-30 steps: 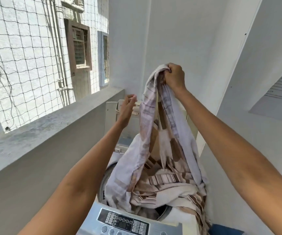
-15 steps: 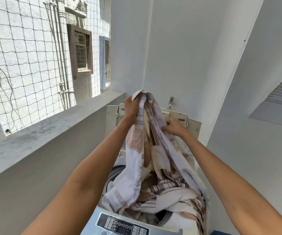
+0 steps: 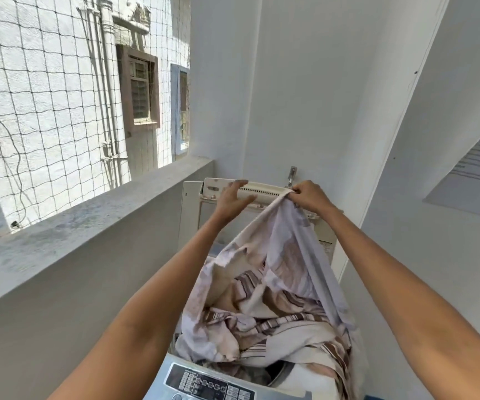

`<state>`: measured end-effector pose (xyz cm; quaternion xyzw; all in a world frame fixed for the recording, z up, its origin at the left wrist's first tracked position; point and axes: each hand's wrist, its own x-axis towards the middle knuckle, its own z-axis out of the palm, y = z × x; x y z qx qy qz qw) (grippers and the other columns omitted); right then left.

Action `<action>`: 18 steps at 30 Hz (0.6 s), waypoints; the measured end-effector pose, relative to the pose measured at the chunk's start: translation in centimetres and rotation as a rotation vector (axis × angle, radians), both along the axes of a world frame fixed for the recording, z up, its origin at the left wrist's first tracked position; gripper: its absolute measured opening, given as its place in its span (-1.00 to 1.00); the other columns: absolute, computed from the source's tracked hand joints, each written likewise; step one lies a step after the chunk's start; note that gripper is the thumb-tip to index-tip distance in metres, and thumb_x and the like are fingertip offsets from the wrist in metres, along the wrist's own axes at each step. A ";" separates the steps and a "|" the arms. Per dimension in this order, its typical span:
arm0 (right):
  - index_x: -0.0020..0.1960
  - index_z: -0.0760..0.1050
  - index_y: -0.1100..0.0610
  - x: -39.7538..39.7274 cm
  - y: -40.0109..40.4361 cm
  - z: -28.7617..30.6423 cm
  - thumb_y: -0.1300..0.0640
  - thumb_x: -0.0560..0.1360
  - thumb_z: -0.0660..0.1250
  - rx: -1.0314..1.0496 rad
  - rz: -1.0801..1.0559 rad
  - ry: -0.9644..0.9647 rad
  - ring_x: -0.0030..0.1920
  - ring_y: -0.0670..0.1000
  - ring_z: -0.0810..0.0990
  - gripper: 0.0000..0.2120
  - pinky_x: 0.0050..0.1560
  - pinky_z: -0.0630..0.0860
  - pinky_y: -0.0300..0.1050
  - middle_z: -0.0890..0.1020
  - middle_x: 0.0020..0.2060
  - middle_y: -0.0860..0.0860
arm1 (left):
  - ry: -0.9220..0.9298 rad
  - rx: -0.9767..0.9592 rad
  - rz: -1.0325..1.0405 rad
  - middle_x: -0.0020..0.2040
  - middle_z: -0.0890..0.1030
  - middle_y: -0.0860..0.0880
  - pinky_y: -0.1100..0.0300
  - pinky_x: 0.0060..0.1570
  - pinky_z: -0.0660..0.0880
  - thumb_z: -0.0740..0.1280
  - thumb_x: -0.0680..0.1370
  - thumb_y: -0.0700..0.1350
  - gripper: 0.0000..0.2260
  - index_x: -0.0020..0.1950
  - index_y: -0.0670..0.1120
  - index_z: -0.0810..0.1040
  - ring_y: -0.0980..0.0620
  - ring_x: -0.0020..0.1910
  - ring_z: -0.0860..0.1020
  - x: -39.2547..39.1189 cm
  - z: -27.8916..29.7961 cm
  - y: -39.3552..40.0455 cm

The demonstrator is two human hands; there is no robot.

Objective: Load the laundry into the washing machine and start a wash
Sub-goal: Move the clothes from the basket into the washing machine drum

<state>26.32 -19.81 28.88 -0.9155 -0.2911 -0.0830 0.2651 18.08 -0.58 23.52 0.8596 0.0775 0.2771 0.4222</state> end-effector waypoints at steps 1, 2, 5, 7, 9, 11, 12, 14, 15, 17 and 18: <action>-0.22 0.58 0.29 -0.4 0.4 -0.2 0.14 0.48 0.30 0.003 0.027 0.005 -0.32 0.07 0.57 -0.77 -0.28 0.35 -0.14 0.59 -0.40 0.09 | 0.000 -0.033 -0.084 0.30 0.47 -0.14 0.04 0.34 0.33 0.42 0.49 -0.05 -0.53 0.36 -0.13 0.42 -0.05 0.30 0.41 0.2 0.4 -1.0; -0.19 0.59 0.29 -0.7 0.7 -0.4 0.14 0.47 0.30 0.018 0.050 0.013 -0.32 0.06 0.57 -0.79 -0.30 0.34 -0.15 0.59 -0.40 0.09 | 0.023 -0.086 -0.169 0.26 0.51 -0.15 0.06 0.30 0.38 0.43 0.49 -0.06 -0.54 0.33 -0.15 0.44 -0.03 0.23 0.46 0.5 0.7 -1.9; -0.19 0.58 0.27 -1.5 0.6 -1.5 0.14 0.46 0.32 0.111 0.054 0.012 -0.33 0.02 0.54 -0.81 -0.32 0.35 -0.13 0.58 -0.40 0.10 | 0.035 -0.046 -0.238 0.04 0.64 -0.23 0.10 0.02 0.46 0.44 0.48 -0.11 -0.72 0.14 -0.21 0.60 0.01 -0.06 0.54 1.4 0.3 -3.9; -0.21 0.55 0.23 -1.5 0.1 -2.3 0.13 0.48 0.34 0.177 0.046 0.013 -0.33 0.00 0.53 -0.82 -0.28 0.38 -0.13 0.57 -0.38 0.10 | -0.033 -0.021 -0.180 -0.09 0.67 -0.20 0.14 -0.13 0.40 0.45 0.47 -0.11 -0.80 0.01 -0.19 0.67 -0.01 -0.17 0.54 1.8 -0.3 -4.8; -0.20 0.51 0.13 -1.4 -0.5 -3.2 0.13 0.50 0.34 0.258 0.086 0.066 -0.34 -0.06 0.50 -0.88 -0.27 0.40 -0.17 0.54 -0.37 0.01 | -0.084 -0.042 -0.164 -0.17 0.67 -0.18 0.17 -0.20 0.35 0.44 0.47 -0.11 -0.85 -0.07 -0.19 0.68 0.05 -0.22 0.51 1.9 -0.7 -5.0; -0.08 0.50 0.10 -1.3 -1.3 -4.2 0.14 0.50 0.35 0.248 0.118 0.110 -0.29 -0.09 0.50 -0.96 -0.27 0.40 -0.21 0.53 -0.29 -0.04 | -0.121 -0.067 -0.165 -0.20 0.66 -0.20 0.16 -0.18 0.36 0.41 0.49 -0.16 -0.86 -0.11 -0.24 0.67 0.07 -0.22 0.49 1.9 -0.9 -5.0; -0.03 0.50 0.10 -1.2 -1.8 -4.9 0.14 0.49 0.35 0.191 0.126 0.113 -0.22 -0.06 0.52 -0.92 -0.23 0.39 -0.17 0.54 -0.23 -0.04 | -0.128 -0.088 -0.152 -0.20 0.65 -0.21 0.13 -0.16 0.39 0.39 0.50 -0.17 -0.86 -0.12 -0.26 0.65 0.06 -0.20 0.49 1.9 -0.9 -4.9; 0.01 0.52 0.15 -0.6 -2.9 -7.0 0.12 0.50 0.34 -0.003 0.123 0.120 -0.06 0.07 0.57 -0.87 -0.11 0.41 -0.07 0.56 -0.13 0.00 | -0.152 -0.150 -0.123 -0.27 0.60 -0.18 0.10 -0.15 0.38 0.36 0.52 -0.21 -0.85 -0.21 -0.26 0.57 0.06 -0.23 0.47 1.8 -0.9 -4.7; 0.02 0.53 0.18 -0.2 -3.6 -8.3 0.08 0.51 0.33 -0.116 0.098 0.137 -0.04 0.10 0.57 -0.82 -0.10 0.42 -0.04 0.57 -0.12 0.03 | -0.173 -0.184 -0.108 -0.35 0.54 -0.10 0.12 -0.18 0.34 0.34 0.52 -0.22 -0.84 -0.26 -0.20 0.51 0.08 -0.28 0.43 1.6 -0.8 -4.5; -0.11 0.51 0.18 0.2 -5.5 -10.8 -0.06 0.54 0.27 -0.306 -0.007 0.178 -0.15 0.07 0.54 -0.71 -0.26 0.33 -0.08 0.55 -0.22 0.05 | -0.228 -0.250 -0.062 -0.38 0.44 -0.01 0.16 -0.20 0.29 0.33 0.53 -0.24 -0.82 -0.27 -0.18 0.47 0.10 -0.31 0.38 1.3 -0.8 -3.9; -0.23 0.44 0.13 0.4 -6.6 -11.8 -0.12 0.56 0.22 -0.344 -0.070 0.183 -0.19 0.05 0.51 -0.65 -0.33 0.27 -0.11 0.50 -0.30 0.03 | -0.253 -0.279 -0.036 -0.35 0.45 -0.03 0.17 -0.19 0.28 0.33 0.53 -0.24 -0.84 -0.25 -0.23 0.49 0.07 -0.29 0.39 1.2 -0.8 -3.4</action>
